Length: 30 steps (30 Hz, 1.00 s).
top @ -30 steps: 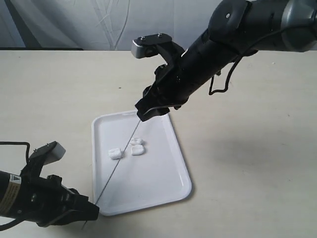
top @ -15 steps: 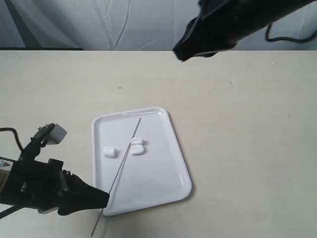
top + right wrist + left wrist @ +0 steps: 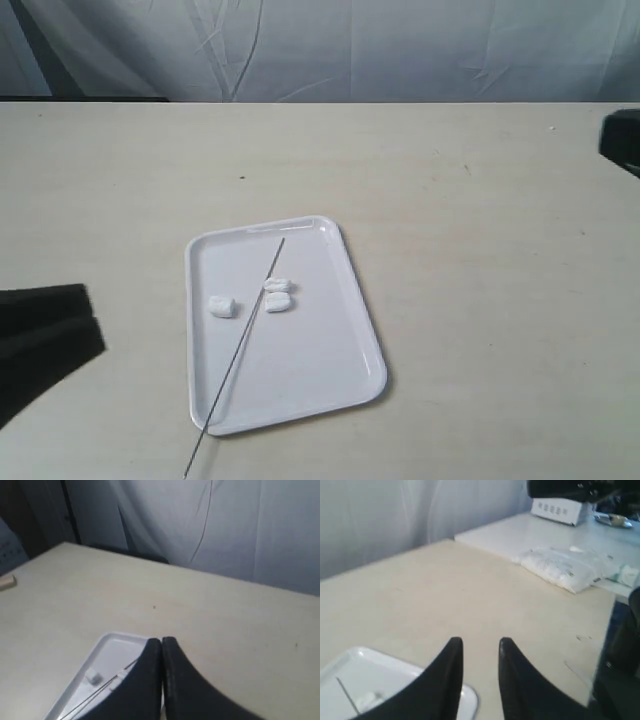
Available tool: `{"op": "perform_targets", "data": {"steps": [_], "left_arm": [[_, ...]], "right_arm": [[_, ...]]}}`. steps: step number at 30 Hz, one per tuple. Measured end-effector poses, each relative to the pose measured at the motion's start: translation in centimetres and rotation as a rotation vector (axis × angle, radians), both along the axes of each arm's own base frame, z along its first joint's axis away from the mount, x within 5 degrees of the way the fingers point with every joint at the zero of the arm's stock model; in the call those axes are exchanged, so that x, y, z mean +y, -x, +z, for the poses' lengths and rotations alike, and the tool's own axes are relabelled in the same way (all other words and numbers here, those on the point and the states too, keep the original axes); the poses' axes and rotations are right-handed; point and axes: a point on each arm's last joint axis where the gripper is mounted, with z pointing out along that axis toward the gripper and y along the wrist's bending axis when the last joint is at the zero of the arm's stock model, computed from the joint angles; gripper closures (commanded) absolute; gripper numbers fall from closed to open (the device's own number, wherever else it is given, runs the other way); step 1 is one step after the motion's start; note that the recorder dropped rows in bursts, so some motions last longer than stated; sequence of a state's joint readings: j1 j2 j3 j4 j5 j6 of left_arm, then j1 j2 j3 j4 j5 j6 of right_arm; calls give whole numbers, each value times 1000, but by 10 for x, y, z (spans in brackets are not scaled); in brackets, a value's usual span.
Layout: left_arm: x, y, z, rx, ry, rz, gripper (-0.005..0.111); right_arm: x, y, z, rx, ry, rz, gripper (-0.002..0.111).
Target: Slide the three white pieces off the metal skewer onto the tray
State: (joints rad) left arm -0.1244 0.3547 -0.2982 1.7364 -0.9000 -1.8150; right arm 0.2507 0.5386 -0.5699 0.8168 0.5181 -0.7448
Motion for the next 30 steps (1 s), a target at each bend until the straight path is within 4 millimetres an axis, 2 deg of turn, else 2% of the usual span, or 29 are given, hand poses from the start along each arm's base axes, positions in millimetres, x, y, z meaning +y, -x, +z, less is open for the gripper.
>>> {"op": "perform_targets", "data": {"steps": [5,9,16,30], "left_arm": [[13,34,10,-186,131,150,81],[19,34,2,-165,199,219,81],[23,22,-21,-94,209,310,81],[29,18,-20,-108,225,380,81]], "right_arm": [[-15,53,-13,-194,-14,-11,109],[-25,77,-26,-327,33,-42,109],[-28,80,-43,-330,153,-56,109],[-28,81,-45,-308,171,-41,109]]}}
